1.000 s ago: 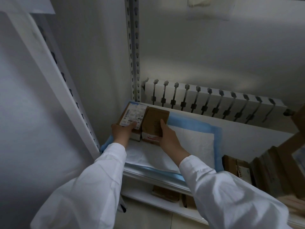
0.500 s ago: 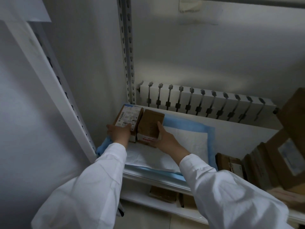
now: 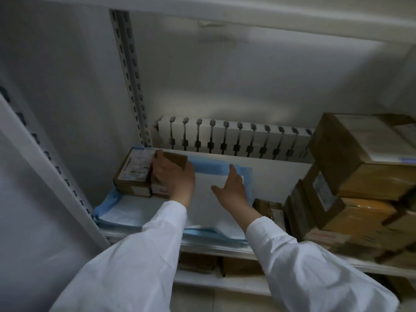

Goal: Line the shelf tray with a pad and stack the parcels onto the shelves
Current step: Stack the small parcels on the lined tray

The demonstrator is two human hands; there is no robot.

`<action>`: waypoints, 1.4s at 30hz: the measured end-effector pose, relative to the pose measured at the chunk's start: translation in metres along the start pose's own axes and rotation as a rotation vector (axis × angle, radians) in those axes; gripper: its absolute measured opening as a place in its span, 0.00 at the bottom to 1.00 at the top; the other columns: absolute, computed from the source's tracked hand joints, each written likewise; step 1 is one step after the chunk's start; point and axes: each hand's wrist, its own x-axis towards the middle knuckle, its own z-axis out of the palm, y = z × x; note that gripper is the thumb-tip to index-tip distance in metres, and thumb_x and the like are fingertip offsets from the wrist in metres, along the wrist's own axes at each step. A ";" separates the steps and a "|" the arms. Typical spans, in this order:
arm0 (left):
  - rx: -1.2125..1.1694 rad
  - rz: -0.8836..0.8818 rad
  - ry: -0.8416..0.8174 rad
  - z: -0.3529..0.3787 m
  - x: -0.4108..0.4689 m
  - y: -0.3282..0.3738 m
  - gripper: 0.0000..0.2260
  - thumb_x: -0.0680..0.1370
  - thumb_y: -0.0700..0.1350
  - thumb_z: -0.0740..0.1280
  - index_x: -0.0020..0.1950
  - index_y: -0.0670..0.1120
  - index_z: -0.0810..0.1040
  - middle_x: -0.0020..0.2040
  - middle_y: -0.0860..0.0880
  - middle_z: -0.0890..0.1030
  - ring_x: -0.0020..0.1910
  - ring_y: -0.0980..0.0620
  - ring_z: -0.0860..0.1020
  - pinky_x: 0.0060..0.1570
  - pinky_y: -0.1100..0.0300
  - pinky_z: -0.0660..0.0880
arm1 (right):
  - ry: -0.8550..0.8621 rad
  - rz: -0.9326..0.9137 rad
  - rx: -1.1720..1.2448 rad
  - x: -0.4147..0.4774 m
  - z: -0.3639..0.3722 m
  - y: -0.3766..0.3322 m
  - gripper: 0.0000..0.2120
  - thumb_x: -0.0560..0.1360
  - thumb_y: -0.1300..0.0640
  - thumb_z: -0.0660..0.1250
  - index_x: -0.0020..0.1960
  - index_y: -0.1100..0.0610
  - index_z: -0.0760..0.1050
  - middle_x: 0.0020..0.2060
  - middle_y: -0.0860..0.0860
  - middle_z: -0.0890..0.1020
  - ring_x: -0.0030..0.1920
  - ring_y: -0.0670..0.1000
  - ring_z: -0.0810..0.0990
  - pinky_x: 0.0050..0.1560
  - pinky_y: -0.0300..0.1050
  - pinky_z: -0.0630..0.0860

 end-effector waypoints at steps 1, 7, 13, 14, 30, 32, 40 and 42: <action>-0.034 0.017 -0.032 0.007 -0.009 0.006 0.34 0.77 0.44 0.66 0.77 0.43 0.51 0.77 0.42 0.54 0.76 0.42 0.54 0.73 0.51 0.52 | 0.021 0.029 -0.022 -0.001 -0.006 0.008 0.40 0.76 0.51 0.65 0.77 0.50 0.41 0.77 0.58 0.51 0.75 0.59 0.56 0.71 0.52 0.61; -0.142 -0.039 -0.401 0.054 -0.063 0.012 0.18 0.79 0.40 0.61 0.68 0.41 0.68 0.66 0.43 0.72 0.65 0.43 0.71 0.63 0.53 0.68 | 0.059 0.260 -0.173 -0.008 -0.039 0.054 0.40 0.76 0.46 0.63 0.77 0.51 0.42 0.76 0.59 0.49 0.75 0.61 0.52 0.74 0.56 0.55; -0.146 -0.340 -0.820 0.084 -0.106 0.015 0.06 0.79 0.43 0.61 0.48 0.41 0.74 0.44 0.42 0.76 0.48 0.43 0.75 0.49 0.55 0.72 | 0.040 0.301 -0.201 -0.022 -0.057 0.083 0.34 0.76 0.53 0.63 0.76 0.53 0.50 0.72 0.62 0.56 0.70 0.64 0.60 0.66 0.57 0.64; -0.153 -0.373 -0.850 0.087 -0.111 0.014 0.08 0.79 0.44 0.61 0.52 0.40 0.74 0.47 0.41 0.76 0.50 0.43 0.75 0.49 0.54 0.73 | 0.054 0.282 -0.204 -0.025 -0.058 0.089 0.33 0.75 0.54 0.63 0.75 0.54 0.52 0.70 0.63 0.58 0.69 0.65 0.61 0.65 0.58 0.64; -0.248 -0.472 -0.730 0.066 -0.095 -0.002 0.15 0.81 0.45 0.59 0.65 0.39 0.70 0.55 0.42 0.75 0.54 0.45 0.74 0.58 0.52 0.70 | 0.052 0.293 -0.296 -0.020 -0.048 0.090 0.36 0.66 0.48 0.75 0.68 0.52 0.64 0.67 0.55 0.67 0.66 0.58 0.69 0.61 0.52 0.74; -0.263 -0.481 -0.734 0.066 -0.093 -0.004 0.16 0.80 0.45 0.60 0.65 0.39 0.70 0.55 0.43 0.75 0.54 0.45 0.74 0.57 0.53 0.70 | 0.089 0.290 -0.304 -0.016 -0.054 0.083 0.37 0.65 0.46 0.74 0.69 0.52 0.62 0.68 0.55 0.66 0.67 0.59 0.68 0.63 0.54 0.73; -0.450 -0.563 -0.901 0.059 -0.088 0.010 0.24 0.79 0.62 0.55 0.64 0.45 0.71 0.59 0.41 0.77 0.58 0.40 0.76 0.58 0.44 0.73 | 0.295 0.117 -0.178 -0.013 -0.072 0.026 0.33 0.69 0.46 0.70 0.70 0.52 0.62 0.66 0.54 0.68 0.64 0.58 0.70 0.62 0.55 0.71; -0.550 -0.588 -0.832 0.055 -0.079 0.013 0.21 0.79 0.60 0.58 0.62 0.45 0.72 0.58 0.41 0.77 0.56 0.41 0.76 0.57 0.45 0.75 | 0.275 0.043 -0.055 -0.012 -0.067 0.013 0.32 0.72 0.45 0.68 0.71 0.54 0.61 0.68 0.56 0.66 0.64 0.59 0.70 0.63 0.55 0.72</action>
